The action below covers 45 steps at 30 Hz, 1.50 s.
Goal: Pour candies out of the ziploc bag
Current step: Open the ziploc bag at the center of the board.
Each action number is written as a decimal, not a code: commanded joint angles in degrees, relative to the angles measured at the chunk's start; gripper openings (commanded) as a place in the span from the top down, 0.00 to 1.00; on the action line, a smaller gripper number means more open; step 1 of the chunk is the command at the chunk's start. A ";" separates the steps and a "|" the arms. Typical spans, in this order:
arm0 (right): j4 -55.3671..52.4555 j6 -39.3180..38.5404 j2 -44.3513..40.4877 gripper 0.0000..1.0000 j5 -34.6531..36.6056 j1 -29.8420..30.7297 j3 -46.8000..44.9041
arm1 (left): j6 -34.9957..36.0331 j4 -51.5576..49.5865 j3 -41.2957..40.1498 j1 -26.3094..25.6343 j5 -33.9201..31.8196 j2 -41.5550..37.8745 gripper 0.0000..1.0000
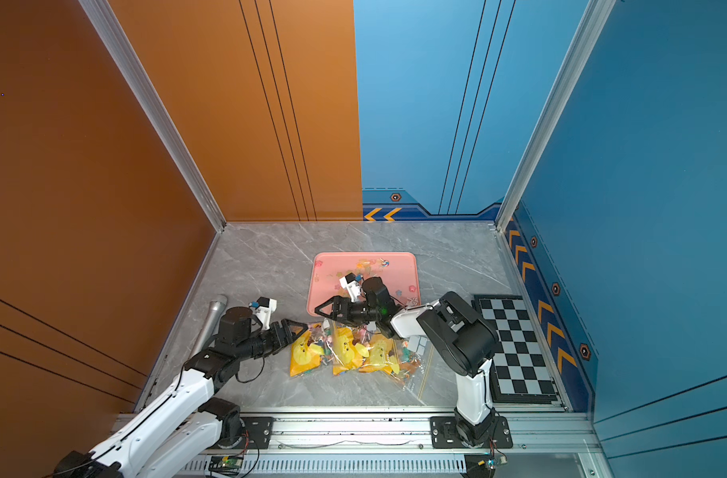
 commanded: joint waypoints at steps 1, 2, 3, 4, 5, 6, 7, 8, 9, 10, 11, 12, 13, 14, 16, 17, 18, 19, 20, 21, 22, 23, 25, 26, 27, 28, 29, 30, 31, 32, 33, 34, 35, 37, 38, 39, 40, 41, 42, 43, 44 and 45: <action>15.19 8.74 0.73 0.00 -3.09 0.11 -2.64 | -0.23 -1.36 -0.52 1.75 -1.10 -1.00 0.31; 16.33 9.40 0.14 0.00 -2.99 0.11 -3.58 | -0.17 -1.48 -0.47 2.11 -0.88 -0.98 0.32; 16.79 9.66 -0.37 0.00 -2.91 0.11 -4.26 | -0.04 -1.52 -0.35 2.39 -0.72 -0.87 0.32; 17.08 9.77 -1.47 0.00 -2.64 0.11 -5.34 | 0.24 -1.84 -0.24 2.54 -0.85 -0.82 0.32; 17.10 9.81 -2.54 0.00 -2.55 0.11 -6.15 | 0.59 -2.06 -0.08 2.59 -0.91 -0.67 0.32; 17.30 9.96 -3.45 0.01 -2.48 1.56 -6.69 | 0.90 -2.46 0.21 2.72 -1.04 -0.44 0.32; 17.70 10.58 -4.44 0.01 -2.46 2.02 -7.44 | 1.29 -2.87 0.39 2.73 -1.06 -0.26 0.32; 18.24 11.13 -5.55 0.02 -2.47 2.35 -8.12 | 1.64 -3.22 0.74 2.70 -1.06 -0.06 0.32; 18.40 11.53 -6.59 0.02 -2.38 2.61 -8.63 | 1.82 -3.46 0.92 2.69 -1.01 0.02 0.32; 18.13 11.66 -7.71 0.03 -2.24 3.04 -9.17 | 2.06 -3.73 1.17 2.68 -0.97 0.05 0.33; 17.35 11.65 -8.87 0.03 -2.12 3.38 -9.56 | 2.15 -3.75 1.37 2.62 -1.05 0.12 0.33; 16.63 11.44 -9.76 0.03 -2.03 3.59 -9.87 | 2.25 -3.84 1.55 2.46 -1.24 0.05 0.33; 16.04 11.19 -10.88 0.03 -1.94 3.83 -10.34 | 2.45 -3.92 1.84 2.12 -1.40 -0.01 0.33; 15.15 10.92 -11.89 0.04 -1.93 3.92 -10.71 | 2.80 -4.25 2.31 1.58 -1.78 0.04 0.34; 12.30 9.45 -13.86 0.04 -1.89 4.04 -11.34 | 3.85 -4.63 3.44 -0.14 -3.27 0.18 0.34; 9.86 8.11 -14.87 0.04 -1.64 4.02 -11.54 | 4.41 -6.81 4.09 -1.37 -4.06 0.35 0.33; 7.46 6.59 -15.49 0.04 -1.31 4.00 -11.77 | 4.80 -7.00 4.63 -2.50 -4.76 0.58 0.33; 5.17 5.09 -16.17 0.04 -1.02 4.06 -11.95 | 5.26 -7.26 5.34 -3.88 -5.61 0.99 0.33; 3.48 4.07 -16.58 0.05 -0.80 4.10 -12.18 | 5.52 -7.35 5.94 -5.23 -6.38 1.47 0.33; 2.87 3.56 -16.76 0.06 -0.71 4.15 -12.46 | 5.81 -7.33 6.45 -6.32 -6.91 1.92 0.33; 2.49 3.19 -16.79 0.07 -0.64 4.12 -12.86 | 6.08 -7.36 6.98 -7.54 -7.46 2.45 0.34; 1.98 2.95 -16.83 0.10 -0.53 4.03 -13.29 | 6.32 -7.36 7.58 -8.60 -8.08 2.94 0.34; 0.91 2.18 -17.36 0.14 0.05 3.43 -14.40 | 6.57 -7.36 8.33 -10.45 -9.03 3.84 0.34; 0.25 1.77 -18.05 0.19 0.54 2.65 -15.29 | 6.79 -7.47 8.87 -11.31 -9.46 4.24 0.35; -1.01 1.26 -18.94 0.22 0.87 1.90 -15.84 | 7.01 -7.65 9.33 -12.13 -9.81 4.57 0.36; -3.65 0.10 -20.58 0.23 1.47 0.96 -16.32 | 7.39 -8.17 9.98 -13.16 -10.77 5.03 0.37; -7.62 -1.80 -22.61 0.25 2.35 -0.05 -16.47 | 7.85 -8.70 10.73 -14.29 -11.70 5.53 0.38; -12.67 -4.44 -24.57 0.27 3.55 -1.53 -16.16 | 8.19 -9.29 11.34 -15.28 -12.63 6.01 0.39; -20.44 -8.30 -26.97 0.28 5.52 -2.11 -15.21 | 8.72 -9.80 12.15 -16.45 -13.59 6.85 0.39; -27.46 -12.05 -28.94 0.29 7.78 -2.32 -13.81 | 9.02 -10.10 12.81 -17.37 -13.99 7.60 0.40; -35.14 -16.12 -30.57 0.32 10.95 -2.45 -12.08 | 9.19 -10.16 13.48 -18.29 -14.24 8.60 0.41; -40.31 -18.79 -31.51 0.37 13.02 -2.79 -10.60 | 9.19 -10.00 14.16 -19.22 -14.57 9.76 0.42; -42.47 -19.82 -31.84 0.40 13.81 -3.15 -9.91 | 9.27 -10.07 14.76 -19.97 -14.88 10.80 0.42; -43.85 -20.11 -31.80 0.49 13.97 -4.38 -9.64 | 9.28 -9.84 16.11 -21.47 -15.20 13.36 0.45; -44.12 -20.11 -31.65 0.56 14.09 -4.62 -9.64 | 9.21 -9.53 16.70 -22.02 -15.16 14.45 0.46; -44.52 -20.27 -31.43 0.63 14.47 -4.64 -9.61 | 9.12 -9.03 17.09 -22.70 -15.02 15.60 0.47; -44.57 -20.38 -31.24 0.64 14.65 -4.45 -9.72 | 8.89 -8.37 17.47 -23.34 -15.01 16.64 0.48; -44.31 -20.38 -31.18 0.60 14.59 -4.25 -9.94 | 8.58 -7.74 17.73 -23.82 -14.98 17.54 0.48; -43.69 -20.22 -31.11 0.56 14.55 -3.95 -10.21 | 8.28 -6.93 17.83 -24.47 -14.88 18.46 0.49; -43.10 -20.12 -31.20 0.53 14.58 -3.62 -10.48 | 7.84 -6.08 17.85 -24.89 -14.76 19.44 0.50; -42.62 -19.88 -31.35 0.53 14.81 -3.43 -10.74 | 7.55 -5.68 17.77 -25.22 -14.40 20.33 0.51; -42.12 -19.74 -31.54 0.56 15.09 -3.25 -11.06 | 7.14 -3.74 17.63 -25.31 -14.05 21.36 0.53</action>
